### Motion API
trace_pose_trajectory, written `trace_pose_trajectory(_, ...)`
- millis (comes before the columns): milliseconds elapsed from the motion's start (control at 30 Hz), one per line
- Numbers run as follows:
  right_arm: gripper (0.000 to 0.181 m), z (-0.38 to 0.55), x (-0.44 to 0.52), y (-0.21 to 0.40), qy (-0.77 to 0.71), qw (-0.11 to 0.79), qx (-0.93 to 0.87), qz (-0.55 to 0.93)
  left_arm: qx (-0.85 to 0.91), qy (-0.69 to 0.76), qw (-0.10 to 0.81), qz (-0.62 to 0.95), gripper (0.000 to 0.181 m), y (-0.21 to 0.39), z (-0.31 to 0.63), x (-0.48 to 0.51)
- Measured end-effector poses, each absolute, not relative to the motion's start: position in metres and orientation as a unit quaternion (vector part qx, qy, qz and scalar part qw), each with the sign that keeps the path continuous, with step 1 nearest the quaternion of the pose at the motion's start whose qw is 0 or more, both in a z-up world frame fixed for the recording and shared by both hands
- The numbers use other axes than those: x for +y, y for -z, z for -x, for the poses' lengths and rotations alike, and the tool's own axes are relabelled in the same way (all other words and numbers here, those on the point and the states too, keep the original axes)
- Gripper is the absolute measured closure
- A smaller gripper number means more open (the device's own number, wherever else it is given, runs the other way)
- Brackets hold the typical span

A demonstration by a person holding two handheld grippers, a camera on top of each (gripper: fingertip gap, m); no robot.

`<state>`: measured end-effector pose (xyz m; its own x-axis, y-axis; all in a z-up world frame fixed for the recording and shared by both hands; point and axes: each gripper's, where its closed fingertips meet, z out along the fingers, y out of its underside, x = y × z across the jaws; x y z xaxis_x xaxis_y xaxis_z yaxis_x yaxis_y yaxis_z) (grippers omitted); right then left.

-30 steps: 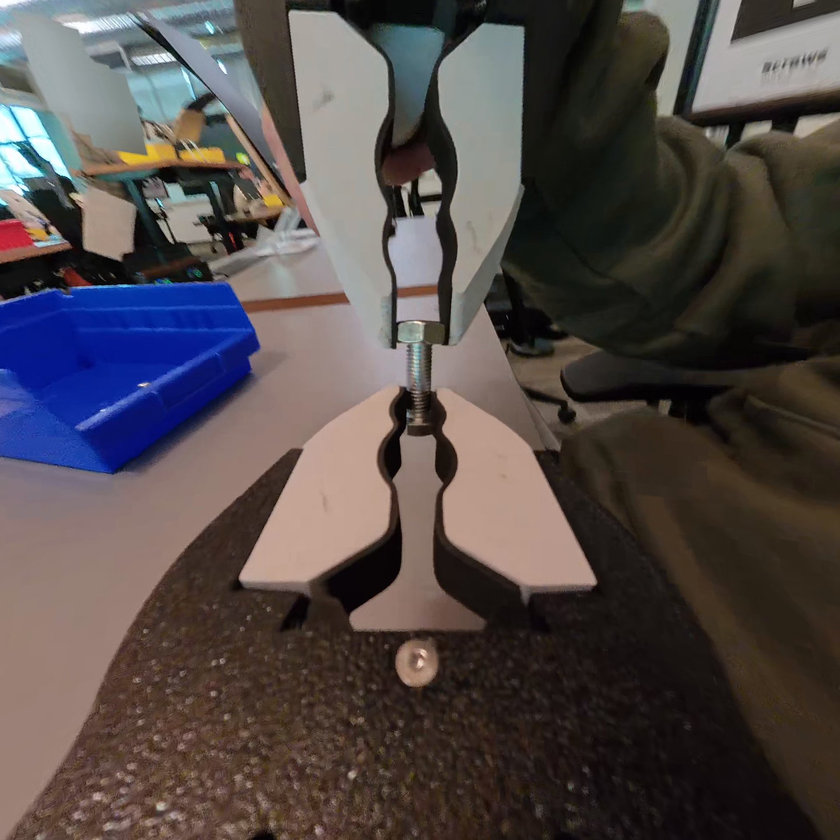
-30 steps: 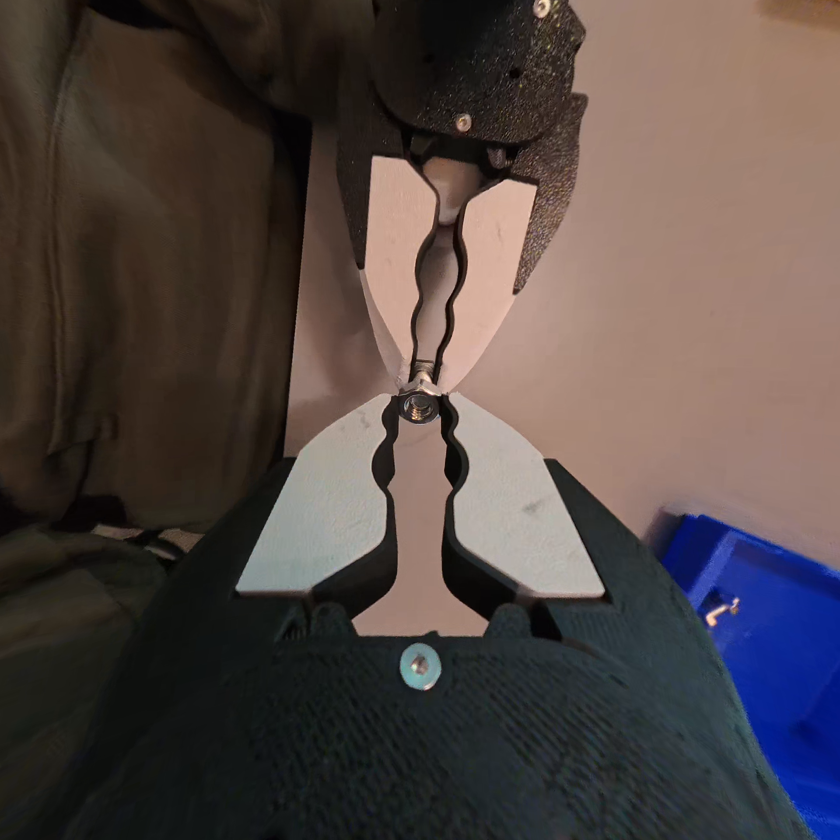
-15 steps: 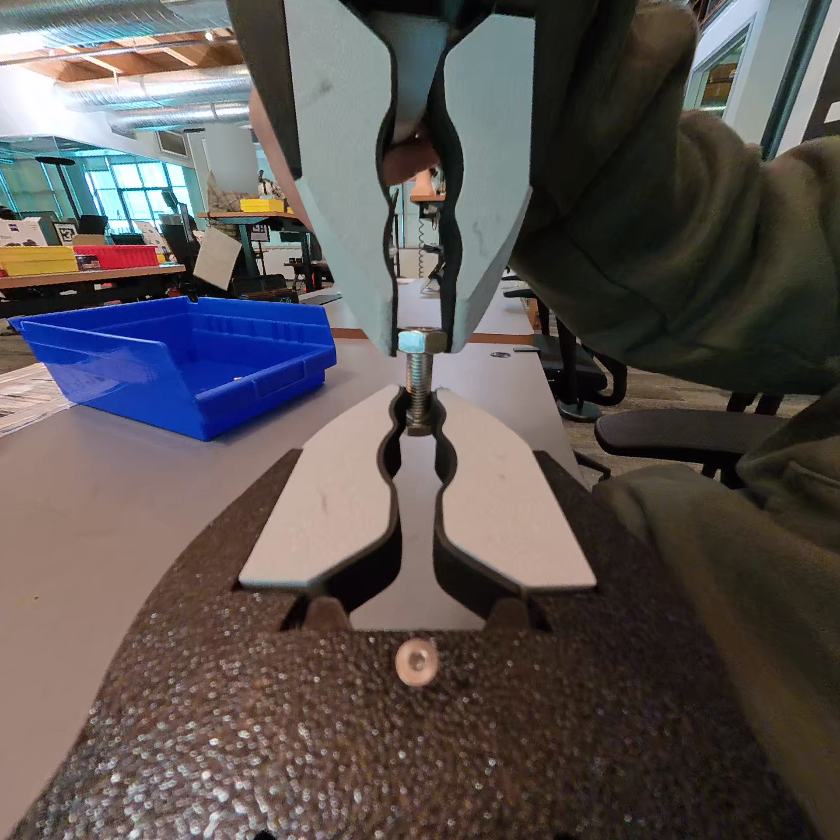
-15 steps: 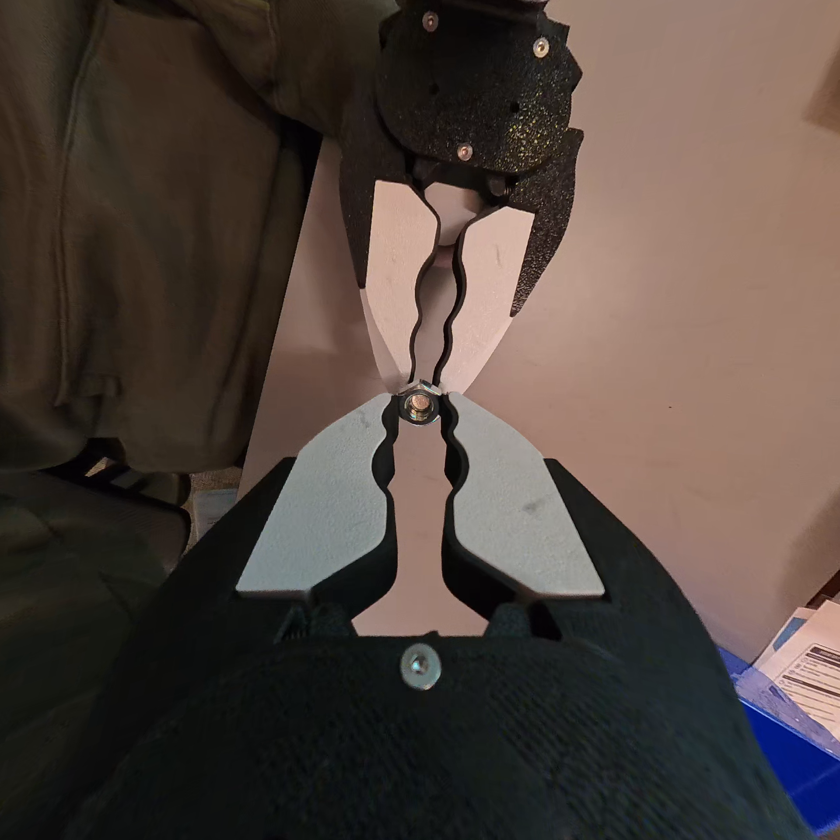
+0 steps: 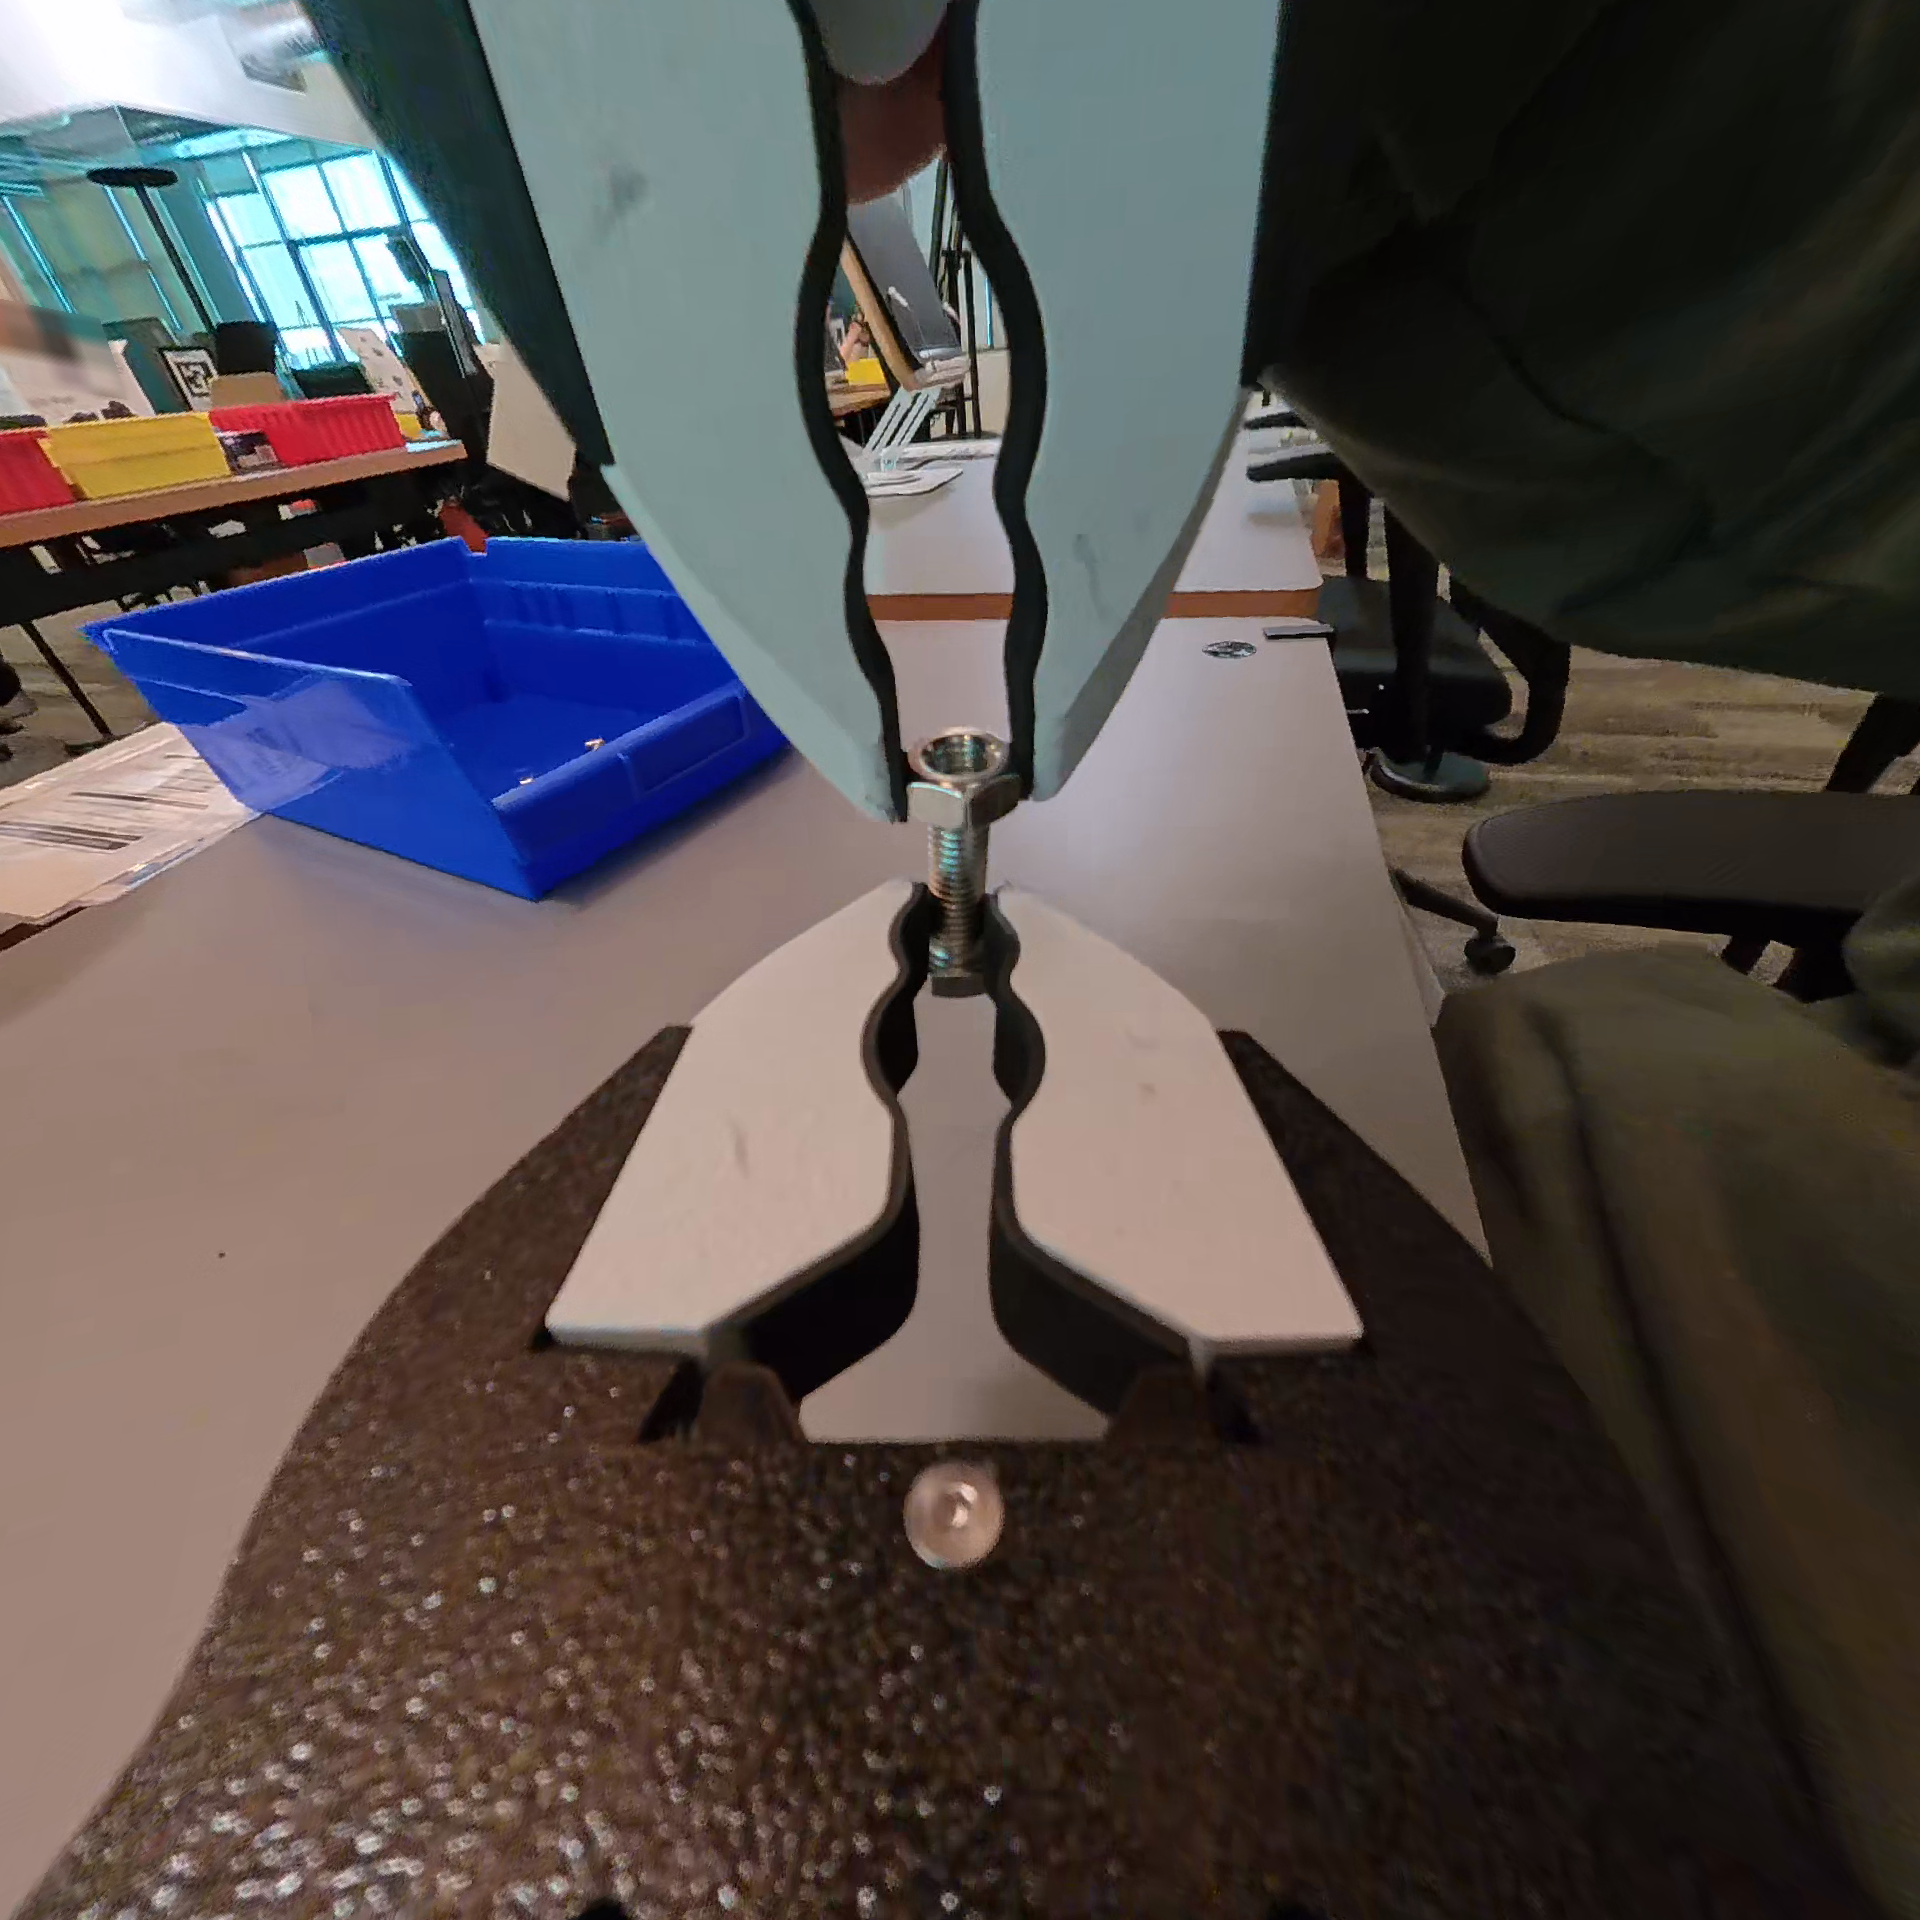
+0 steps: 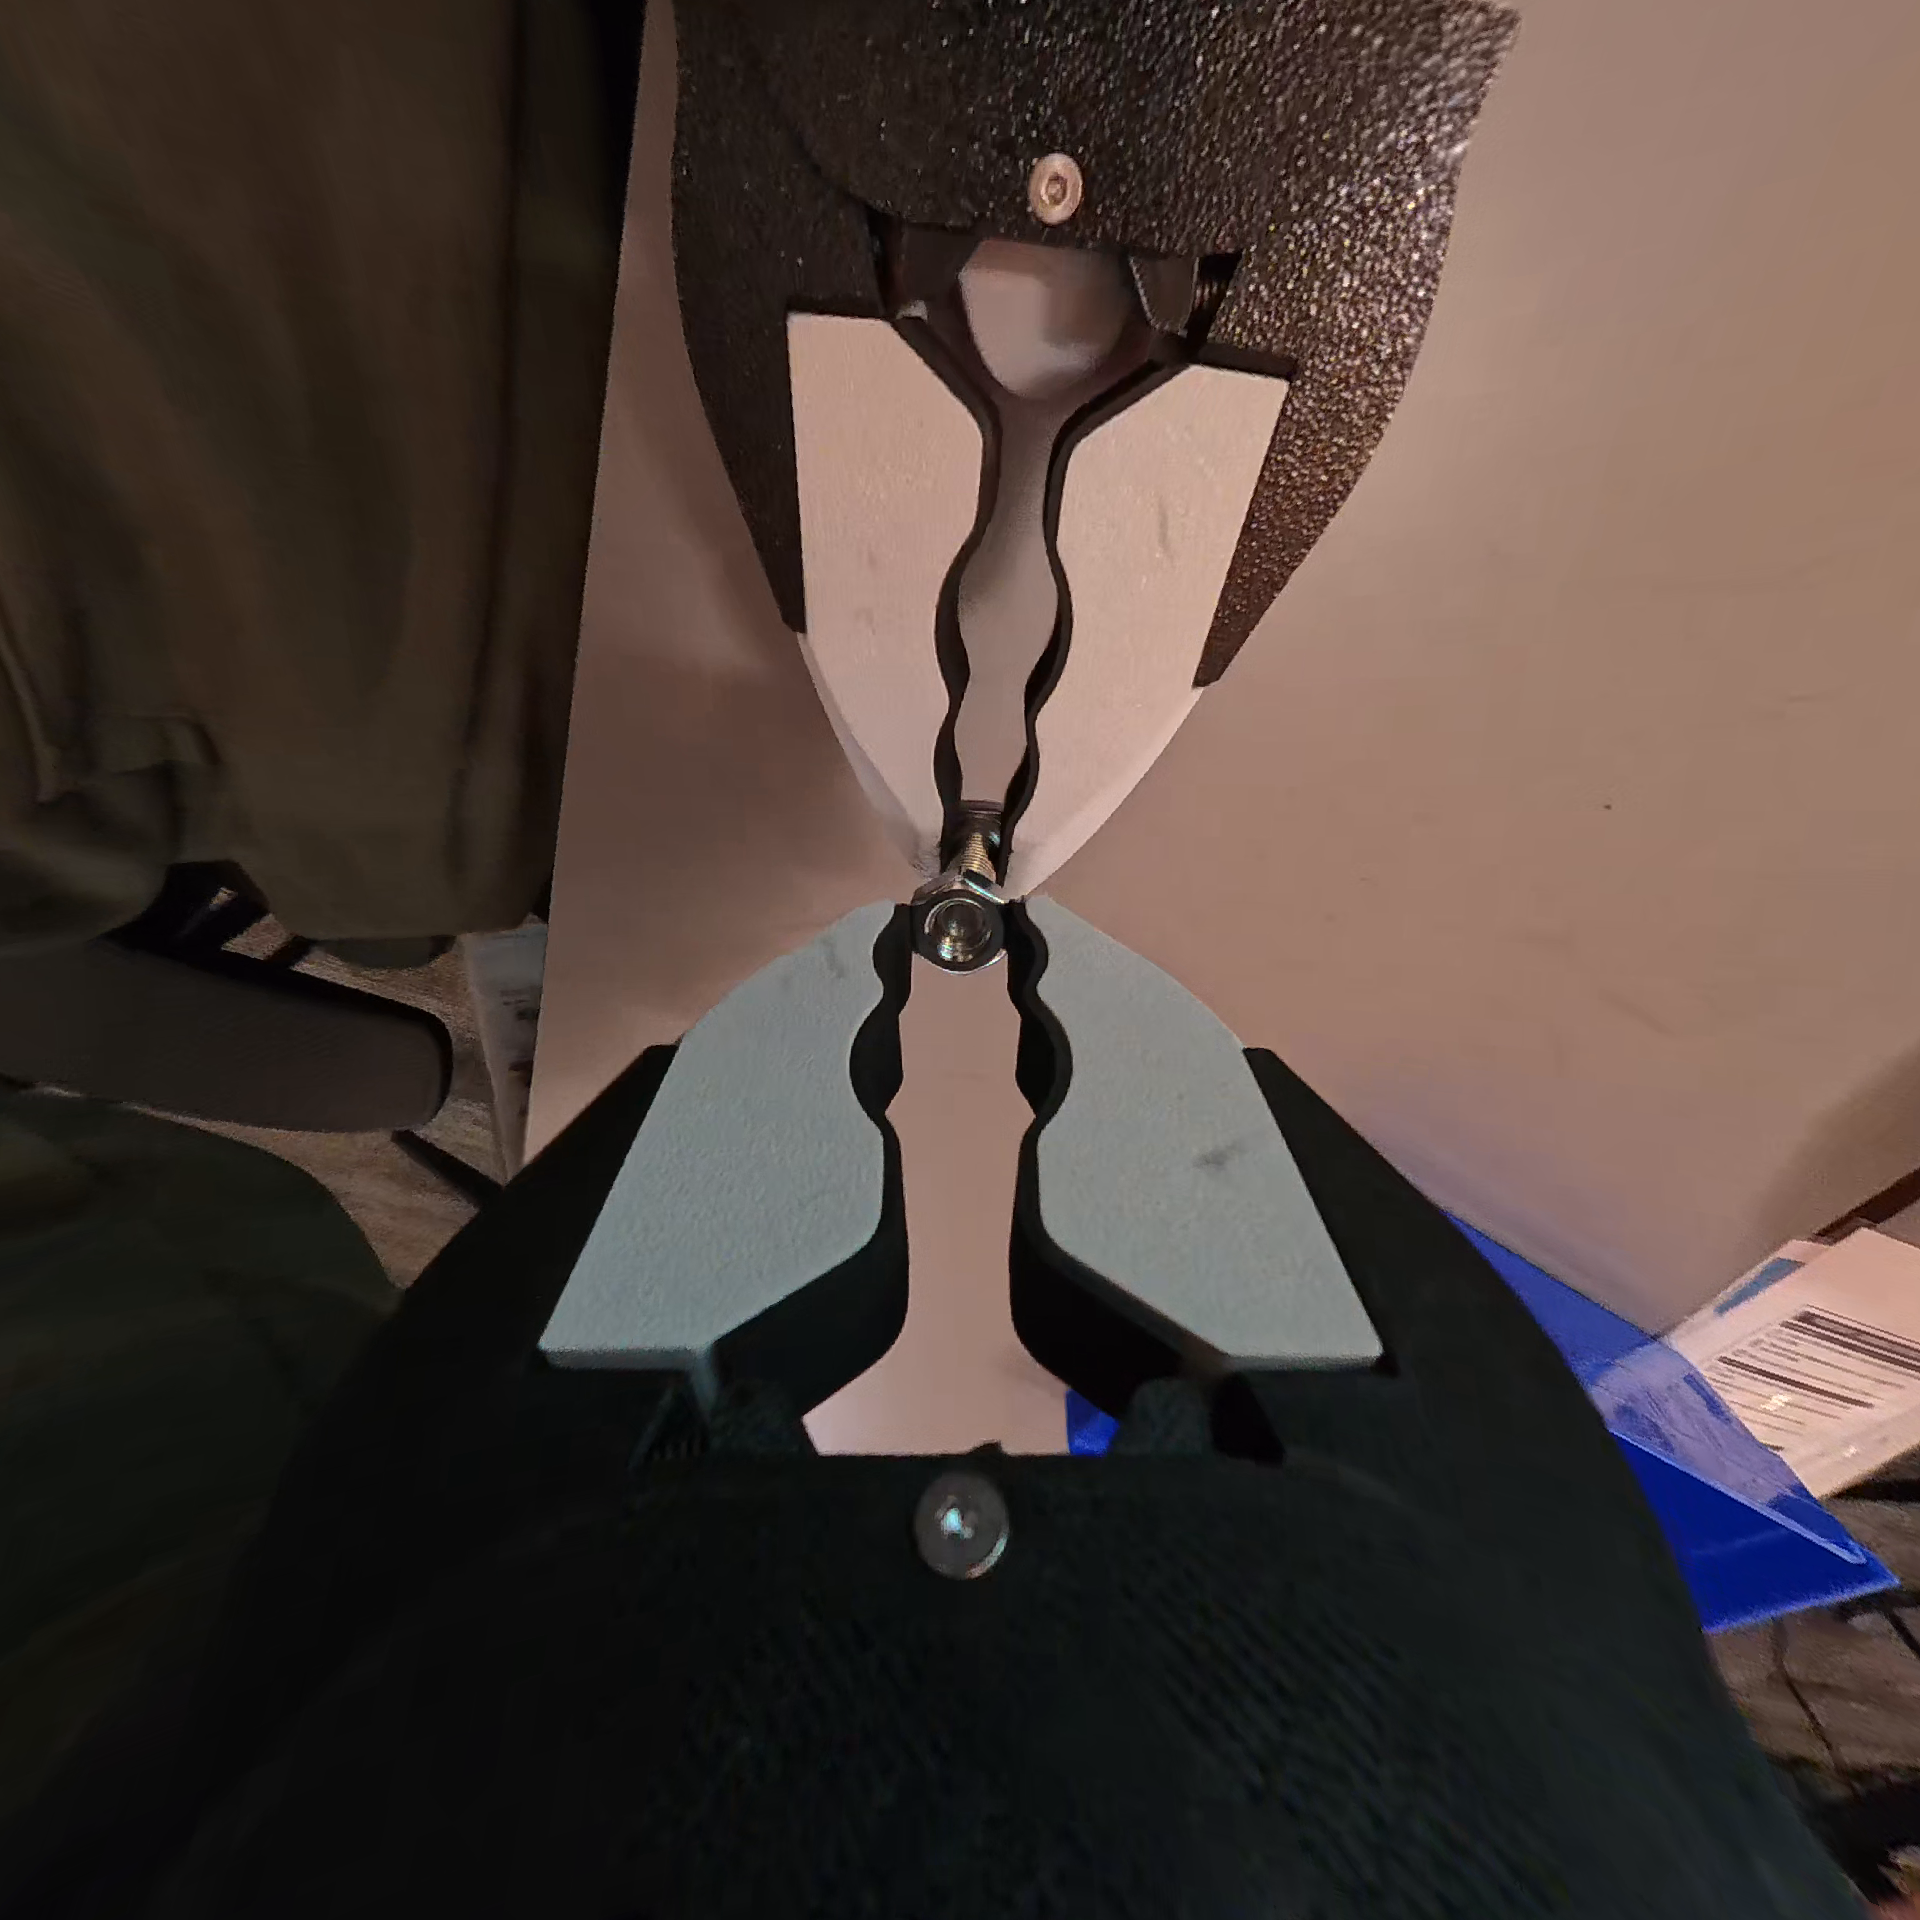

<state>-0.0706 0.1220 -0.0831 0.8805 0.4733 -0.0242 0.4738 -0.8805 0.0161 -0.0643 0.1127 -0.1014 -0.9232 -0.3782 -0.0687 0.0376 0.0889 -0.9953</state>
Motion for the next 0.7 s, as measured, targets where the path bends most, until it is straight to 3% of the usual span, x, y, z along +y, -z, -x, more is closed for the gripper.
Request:
trace_pose_trajectory(467,0.163,0.0707,0.1281,0.0812,0.057,-0.096,0.225,-0.968,0.703,0.683,0.148,0.128,0.172,0.0992,0.0623,0.117)
trace_pose_trajectory(700,0.148,0.0698,0.1255,0.0753,0.055,-0.147,0.202,-0.967,0.703,0.683,0.148,0.132,0.172,0.0994,0.0616,0.1184)
